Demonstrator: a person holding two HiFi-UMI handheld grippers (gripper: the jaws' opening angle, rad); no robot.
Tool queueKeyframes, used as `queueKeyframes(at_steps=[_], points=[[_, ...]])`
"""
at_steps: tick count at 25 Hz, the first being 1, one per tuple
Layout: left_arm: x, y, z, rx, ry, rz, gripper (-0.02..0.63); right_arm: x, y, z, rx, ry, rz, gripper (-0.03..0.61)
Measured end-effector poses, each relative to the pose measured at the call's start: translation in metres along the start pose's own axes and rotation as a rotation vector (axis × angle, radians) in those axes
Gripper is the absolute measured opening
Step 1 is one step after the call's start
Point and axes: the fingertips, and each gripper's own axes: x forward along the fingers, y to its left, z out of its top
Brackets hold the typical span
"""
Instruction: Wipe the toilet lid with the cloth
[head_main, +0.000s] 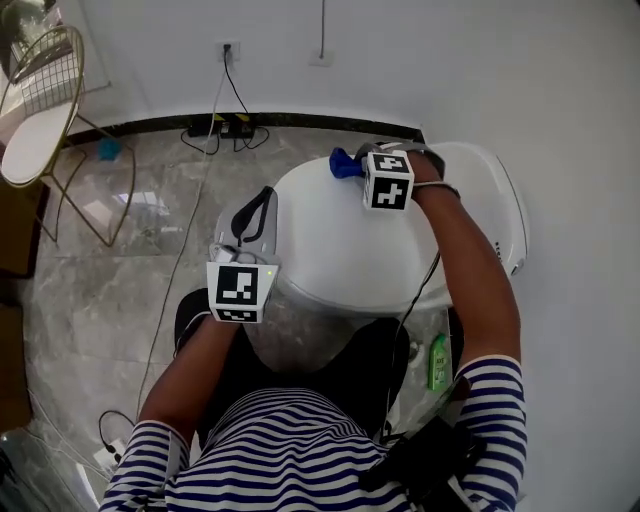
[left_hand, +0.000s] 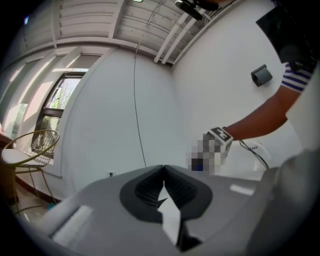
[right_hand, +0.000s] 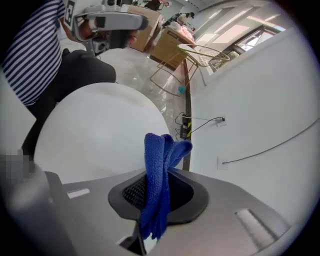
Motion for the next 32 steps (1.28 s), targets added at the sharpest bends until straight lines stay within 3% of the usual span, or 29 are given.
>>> queueKeyframes(at_steps=[9, 15, 32], points=[[-0.034, 0.028, -0.016, 0.002, 0.034, 0.08, 0.005, 0.067, -0.049, -0.011, 0.079, 0.042, 0.014, 0.064], [-0.047, 0.041, -0.021, 0.003, 0.045, 0.115, 0.005, 0.09, -0.047, -0.006, 0.059, 0.07, 0.069, 0.064], [-0.034, 0.031, -0.007, -0.001, 0.003, 0.067, 0.005, 0.057, -0.019, 0.009, 0.039, 0.062, 0.12, 0.063]])
